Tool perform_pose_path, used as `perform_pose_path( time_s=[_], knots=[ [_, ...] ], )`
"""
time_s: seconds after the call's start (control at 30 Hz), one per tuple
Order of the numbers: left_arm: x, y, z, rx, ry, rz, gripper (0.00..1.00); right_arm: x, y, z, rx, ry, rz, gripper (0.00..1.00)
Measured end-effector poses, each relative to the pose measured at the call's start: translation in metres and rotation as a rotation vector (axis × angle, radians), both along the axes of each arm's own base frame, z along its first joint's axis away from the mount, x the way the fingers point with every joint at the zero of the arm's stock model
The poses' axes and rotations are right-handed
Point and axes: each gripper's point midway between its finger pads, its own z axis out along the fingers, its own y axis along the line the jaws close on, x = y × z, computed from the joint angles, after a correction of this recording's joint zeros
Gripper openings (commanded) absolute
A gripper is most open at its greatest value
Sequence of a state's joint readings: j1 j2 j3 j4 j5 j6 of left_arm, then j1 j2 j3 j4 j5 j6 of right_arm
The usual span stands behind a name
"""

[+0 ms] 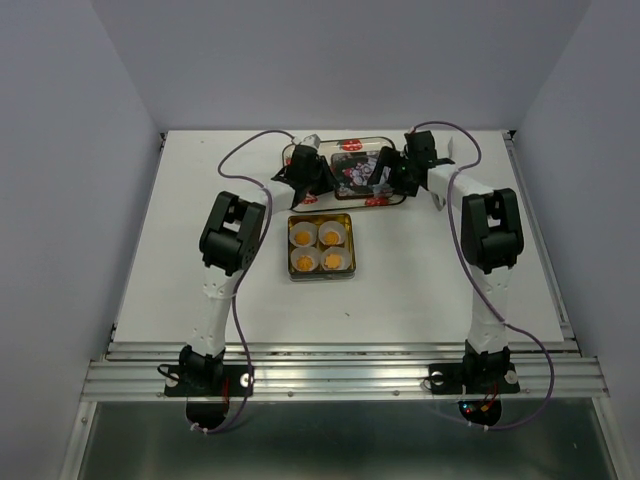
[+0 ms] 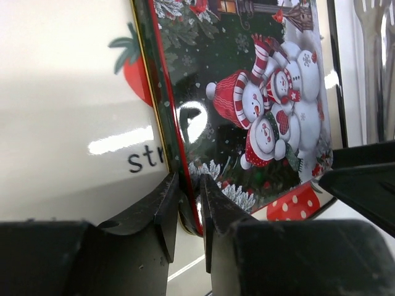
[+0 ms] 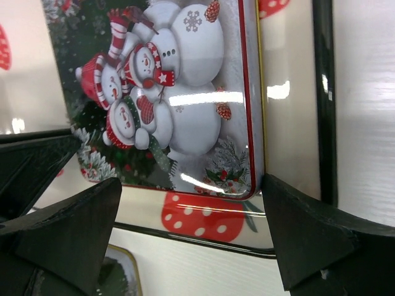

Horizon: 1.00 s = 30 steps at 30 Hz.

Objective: Pack the cookies

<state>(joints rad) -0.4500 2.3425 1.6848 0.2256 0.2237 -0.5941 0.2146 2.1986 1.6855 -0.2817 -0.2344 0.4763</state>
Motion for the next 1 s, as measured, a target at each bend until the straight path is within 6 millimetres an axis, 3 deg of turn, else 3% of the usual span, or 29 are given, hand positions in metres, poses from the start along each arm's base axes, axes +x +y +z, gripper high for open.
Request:
perform_pose_path(
  time_s=[0.27, 0.47, 0.6, 0.73, 0.8, 0.93, 1.0],
  knots=[
    [0.015, 0.018, 0.002, 0.016, -0.028, 0.055, 0.22, 0.006, 0.016, 0.026, 0.150, -0.073, 0.025, 0.98],
    [0.017, 0.019, 0.006, 0.003, -0.048, 0.047, 0.20, 0.003, 0.021, 0.071, 0.223, -0.170, 0.052, 0.99],
    [0.001, 0.009, 0.010, -0.026, -0.038, -0.018, 0.20, -0.007, 0.031, 0.116, 0.297, -0.266, 0.107, 0.99],
    [-0.024, -0.021, 0.020, -0.074, -0.034, -0.130, 0.20, -0.028, 0.043, 0.143, 0.347, -0.310, 0.160, 0.99],
    [-0.043, -0.041, 0.018, -0.087, -0.018, -0.197, 0.20, -0.045, 0.051, 0.145, 0.360, -0.301, 0.180, 0.99],
    [-0.087, -0.077, 0.008, -0.094, 0.037, -0.322, 0.20, -0.082, 0.054, 0.120, 0.345, -0.224, 0.163, 1.00],
    [-0.098, -0.086, 0.007, -0.095, 0.045, -0.359, 0.20, -0.097, 0.047, 0.106, 0.330, -0.186, 0.129, 1.00]
  ],
)
